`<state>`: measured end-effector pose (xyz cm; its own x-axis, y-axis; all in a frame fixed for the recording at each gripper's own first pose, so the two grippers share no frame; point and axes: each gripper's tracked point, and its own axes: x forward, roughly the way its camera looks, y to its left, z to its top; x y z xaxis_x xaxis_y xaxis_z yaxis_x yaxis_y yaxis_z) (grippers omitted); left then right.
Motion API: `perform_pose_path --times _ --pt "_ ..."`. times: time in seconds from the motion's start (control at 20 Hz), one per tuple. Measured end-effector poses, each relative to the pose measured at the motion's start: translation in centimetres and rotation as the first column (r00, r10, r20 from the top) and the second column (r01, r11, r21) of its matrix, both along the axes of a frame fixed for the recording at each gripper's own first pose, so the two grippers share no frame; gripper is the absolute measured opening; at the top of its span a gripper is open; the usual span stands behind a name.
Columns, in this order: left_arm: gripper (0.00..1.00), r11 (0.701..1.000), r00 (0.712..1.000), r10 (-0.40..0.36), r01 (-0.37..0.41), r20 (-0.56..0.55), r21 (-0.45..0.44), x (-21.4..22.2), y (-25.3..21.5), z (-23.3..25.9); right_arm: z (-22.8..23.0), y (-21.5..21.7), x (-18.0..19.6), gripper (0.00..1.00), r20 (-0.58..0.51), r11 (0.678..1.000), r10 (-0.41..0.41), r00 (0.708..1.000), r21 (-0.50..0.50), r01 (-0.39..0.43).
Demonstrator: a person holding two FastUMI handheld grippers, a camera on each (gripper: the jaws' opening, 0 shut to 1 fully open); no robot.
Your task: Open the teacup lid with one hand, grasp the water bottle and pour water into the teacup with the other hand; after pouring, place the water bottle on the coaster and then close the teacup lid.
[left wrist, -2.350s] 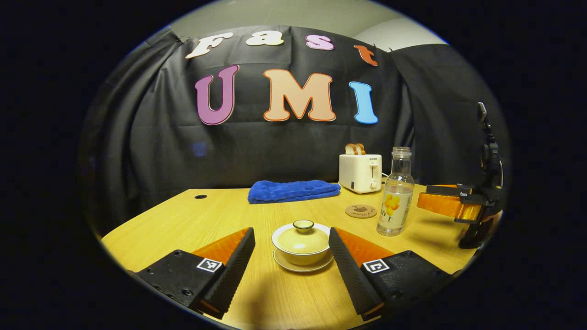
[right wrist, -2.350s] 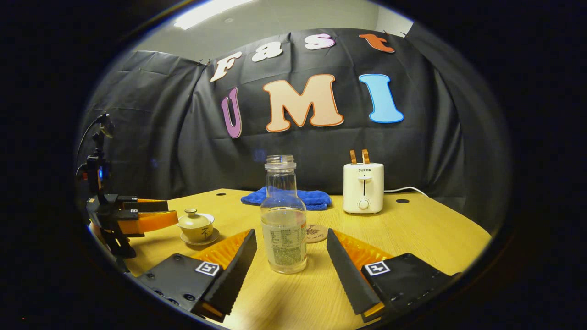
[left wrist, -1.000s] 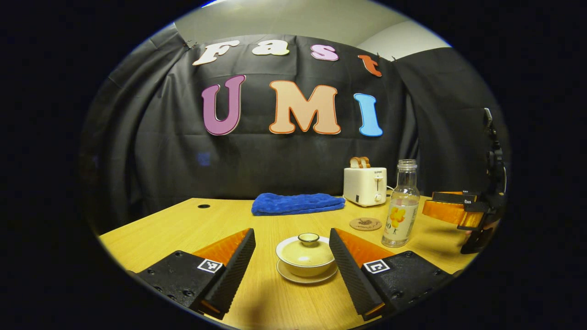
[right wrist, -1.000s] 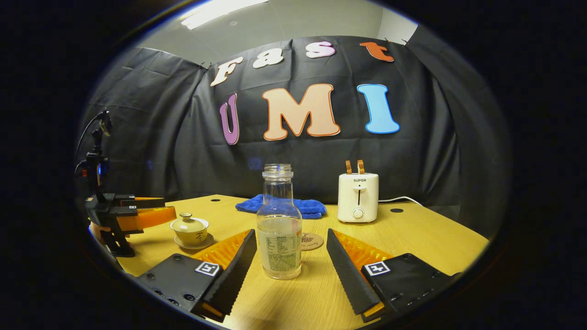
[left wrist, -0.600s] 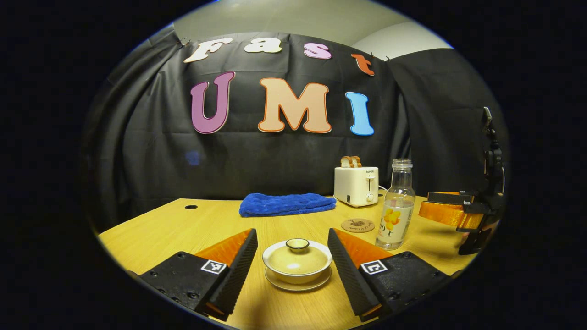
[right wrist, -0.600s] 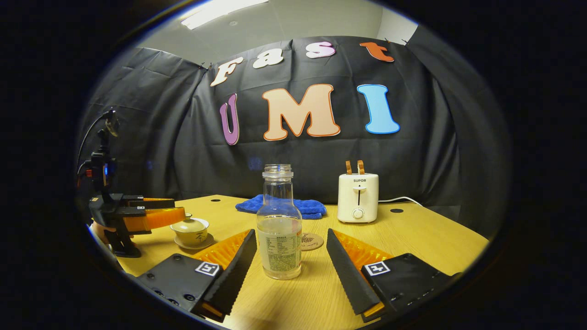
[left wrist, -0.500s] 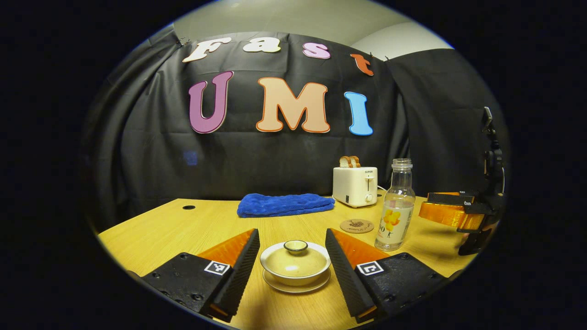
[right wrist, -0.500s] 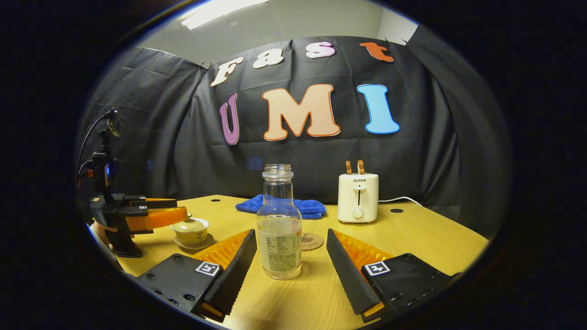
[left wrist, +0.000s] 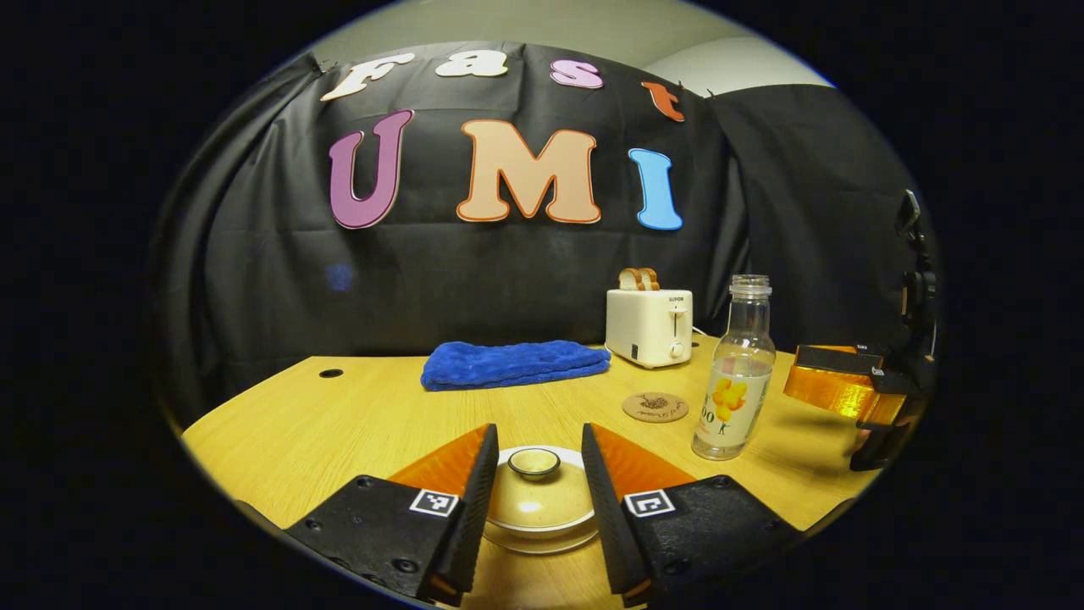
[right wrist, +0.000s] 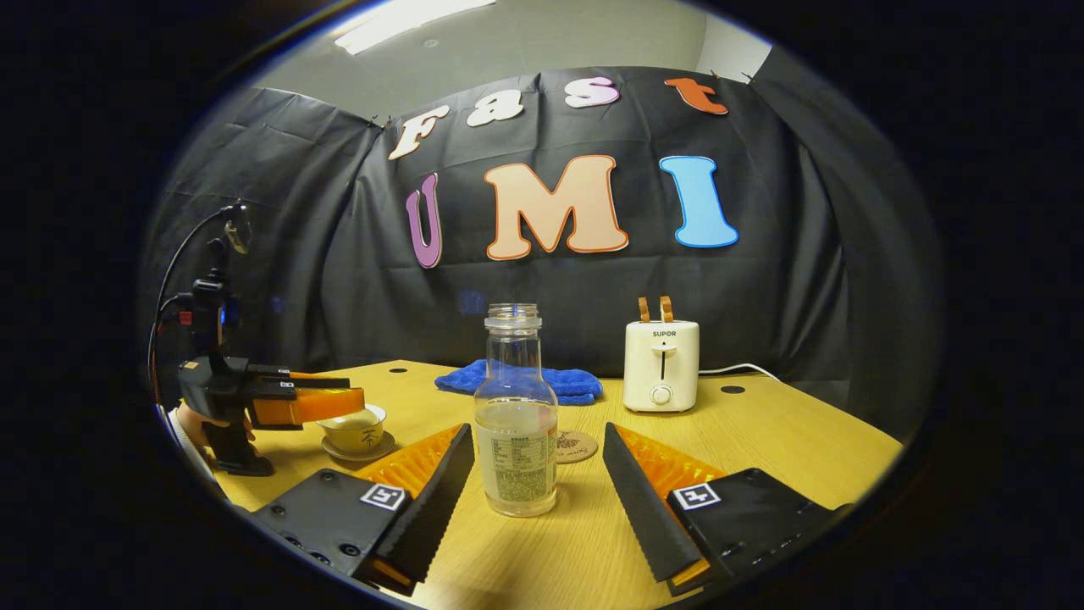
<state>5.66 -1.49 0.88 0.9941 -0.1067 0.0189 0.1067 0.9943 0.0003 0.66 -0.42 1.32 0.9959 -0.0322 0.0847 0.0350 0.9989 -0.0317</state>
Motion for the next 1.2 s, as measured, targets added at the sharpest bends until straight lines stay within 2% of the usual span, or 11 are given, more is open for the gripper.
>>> perform_pose_path --times 0.1,0.25,0.3,0.35,0.4,0.85,1.2 --pt "0.47 1.0 1.0 -0.002 0.002 -0.009 -0.001 0.2 0.0 -0.2 0.0 0.0 0.0 0.97 0.0 1.0 0.0 1.0 0.0 0.0" --pt "0.44 1.0 1.0 0.0 0.0 -0.008 -0.001 0.2 0.1 -0.2 0.1 0.0 0.0 0.96 0.0 1.0 0.0 1.0 0.0 0.0" --pt "0.4 1.0 1.0 0.001 -0.001 -0.008 -0.004 0.3 0.1 -0.1 0.0 0.0 0.0 0.97 0.0 1.0 0.0 1.0 0.0 0.0" --pt "0.29 1.0 1.0 0.003 -0.003 -0.01 -0.004 0.4 0.1 -0.2 0.0 -0.1 0.0 0.99 0.0 1.0 0.0 1.0 0.0 0.0" --pt "0.3 1.0 1.0 0.004 -0.004 -0.015 -0.002 0.4 0.1 -0.3 0.0 0.0 0.0 0.96 0.0 1.0 0.0 1.0 0.0 0.0" --pt "0.29 0.999 0.999 0.041 -0.04 0.022 -0.023 0.1 0.8 0.2 0.1 -0.1 0.0 0.96 0.0 1.0 0.0 1.0 0.0 0.0" --pt "0.29 0.991 0.988 0.124 -0.119 0.088 -0.061 -0.8 2.7 1.3 0.0 0.0 0.0 0.96 -0.001 1.0 0.006 1.0 -0.001 -0.006"
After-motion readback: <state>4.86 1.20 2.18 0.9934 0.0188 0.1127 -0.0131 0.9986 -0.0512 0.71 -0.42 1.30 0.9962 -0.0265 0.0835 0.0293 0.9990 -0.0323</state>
